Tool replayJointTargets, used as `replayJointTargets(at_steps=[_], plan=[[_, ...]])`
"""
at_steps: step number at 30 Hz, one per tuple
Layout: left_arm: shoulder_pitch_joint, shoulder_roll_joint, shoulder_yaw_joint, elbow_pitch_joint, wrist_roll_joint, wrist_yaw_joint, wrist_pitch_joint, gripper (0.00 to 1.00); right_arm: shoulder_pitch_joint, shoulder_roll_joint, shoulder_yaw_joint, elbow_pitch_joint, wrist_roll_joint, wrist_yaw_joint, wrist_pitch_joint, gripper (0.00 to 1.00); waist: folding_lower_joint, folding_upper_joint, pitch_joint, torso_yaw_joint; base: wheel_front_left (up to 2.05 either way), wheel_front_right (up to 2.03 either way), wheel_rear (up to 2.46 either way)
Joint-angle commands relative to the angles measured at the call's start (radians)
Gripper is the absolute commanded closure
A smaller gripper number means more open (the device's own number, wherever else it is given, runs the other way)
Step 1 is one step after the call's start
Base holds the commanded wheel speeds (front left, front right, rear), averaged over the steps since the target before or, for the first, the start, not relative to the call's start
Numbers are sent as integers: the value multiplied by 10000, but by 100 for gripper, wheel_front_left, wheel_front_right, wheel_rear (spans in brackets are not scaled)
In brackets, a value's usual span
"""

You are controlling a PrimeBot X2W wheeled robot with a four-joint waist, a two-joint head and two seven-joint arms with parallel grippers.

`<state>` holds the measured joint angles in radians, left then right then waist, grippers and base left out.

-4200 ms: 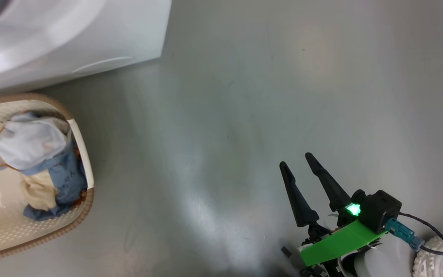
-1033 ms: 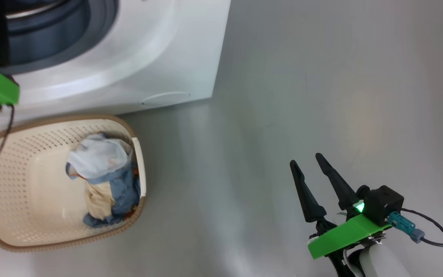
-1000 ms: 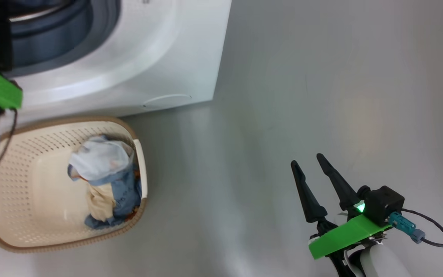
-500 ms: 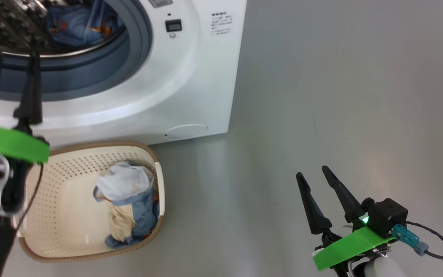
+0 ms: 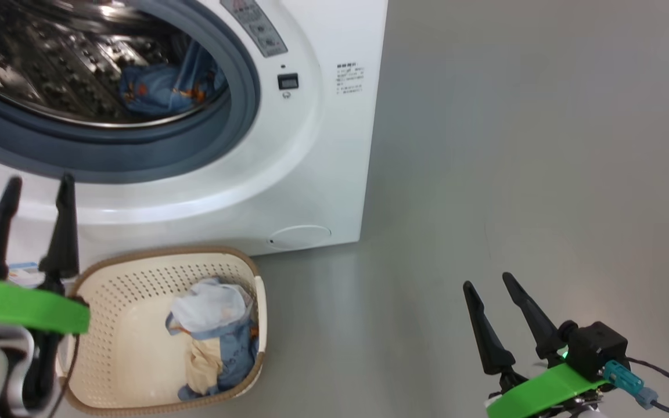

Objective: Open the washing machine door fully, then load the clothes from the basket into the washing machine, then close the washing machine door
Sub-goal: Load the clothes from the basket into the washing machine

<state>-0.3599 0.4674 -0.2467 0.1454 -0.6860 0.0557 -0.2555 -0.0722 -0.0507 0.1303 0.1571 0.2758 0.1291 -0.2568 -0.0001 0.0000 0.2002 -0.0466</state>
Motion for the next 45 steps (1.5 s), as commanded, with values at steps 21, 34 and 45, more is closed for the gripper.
replayJointTargets(at_steps=[21,34,45], plan=[[3822,-517,2155,-1676,1613,626,-62,0,966,5,-308,-421,-335,16,-49,0,1,0,-1552,177,0,0,0],[5231,-1627,2886,-2077,2613,418,-62,0,1282,5,-453,-582,-533,16,-49,0,1,0,-1861,182,0,0,0],[6189,-2484,3520,-2153,3448,-165,-63,0,1396,5,-484,-647,-643,16,-49,0,1,0,-1993,76,0,0,0]])
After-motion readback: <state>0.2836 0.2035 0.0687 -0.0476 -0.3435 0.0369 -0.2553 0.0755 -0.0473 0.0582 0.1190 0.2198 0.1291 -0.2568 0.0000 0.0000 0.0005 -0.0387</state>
